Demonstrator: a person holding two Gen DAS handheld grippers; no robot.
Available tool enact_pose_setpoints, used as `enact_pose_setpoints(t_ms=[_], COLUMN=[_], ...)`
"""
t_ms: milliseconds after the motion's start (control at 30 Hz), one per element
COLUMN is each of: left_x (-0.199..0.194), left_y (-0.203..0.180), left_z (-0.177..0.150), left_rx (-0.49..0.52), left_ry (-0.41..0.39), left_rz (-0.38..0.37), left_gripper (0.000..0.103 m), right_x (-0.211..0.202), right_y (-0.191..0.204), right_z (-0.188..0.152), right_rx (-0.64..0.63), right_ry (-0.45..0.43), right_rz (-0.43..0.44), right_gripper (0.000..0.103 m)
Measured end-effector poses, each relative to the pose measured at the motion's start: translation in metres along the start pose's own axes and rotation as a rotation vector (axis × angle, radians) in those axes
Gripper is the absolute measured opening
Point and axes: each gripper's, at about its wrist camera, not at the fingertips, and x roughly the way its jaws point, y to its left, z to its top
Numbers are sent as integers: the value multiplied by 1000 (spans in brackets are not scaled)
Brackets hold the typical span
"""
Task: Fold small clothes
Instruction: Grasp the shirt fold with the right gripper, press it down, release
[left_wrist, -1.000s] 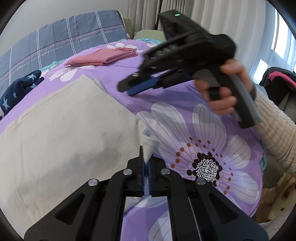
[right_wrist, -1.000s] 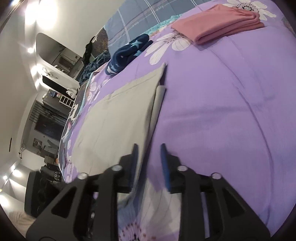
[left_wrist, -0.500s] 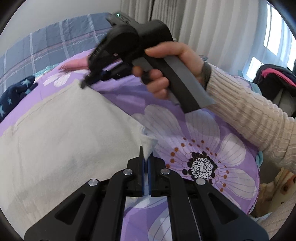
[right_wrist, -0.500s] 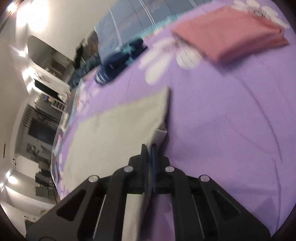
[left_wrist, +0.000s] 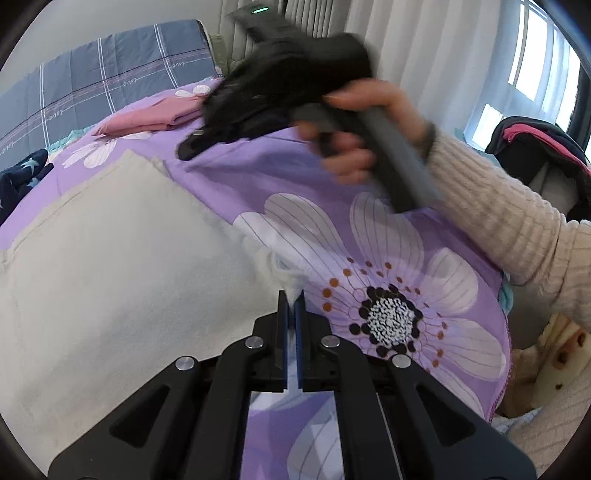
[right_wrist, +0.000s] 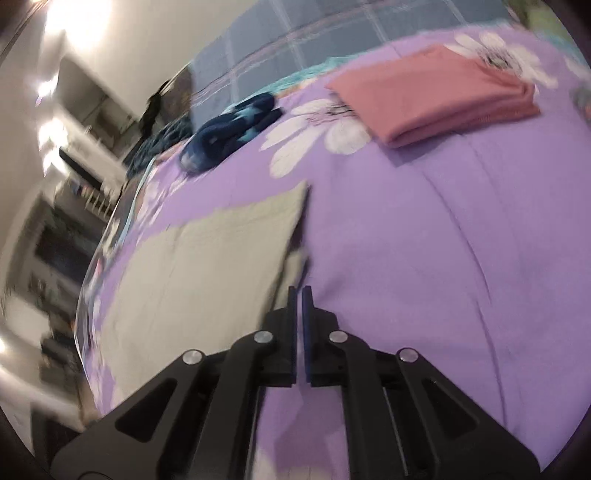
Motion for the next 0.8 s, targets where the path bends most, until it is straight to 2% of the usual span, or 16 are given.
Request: enact_pose_setpoints(t_ms=[133,167,233,333,400,533,600,633,733,800], left_x=[-9,-12,-22,-37,-46,-66,-74,-77,-87,-91], left_y=[6,7,12,27,39,66,75,80,92,102], left_z=[-6,-7,-11,-19,-25,-42,-50,-53,-67,-79], left_rx=[-38,-46,-56,-97,-138,-214,-241,-254,-298,-337], left_ry=[-9,-13,-26,-37,-44,-57,-57,-55,-49,-31], left_rz=[-8,-4,40,106,152,238,286,301,354,392], left_gripper=[4,8,15,18,21,31,32,32,32,32], right_x=[-36,-43,-52,-56,-48,-30,-19,-18,-39,-35], right_y=[17,21,32,52,58,52,48,46,50,46], right_z=[-46,-57,-75,-102,-112,-119,-119,-119,-122,-126], right_rx=[-82,-95,-122,-171,-178,-115,-83,-69,-85,-85], right_ry=[46,53,71,88,109,148,166,166,104,133], right_rz=[32,42,69,72,43,59,9,-5,-18,-67], right_gripper=[5,5,10,30,31,31,10,3,2,2])
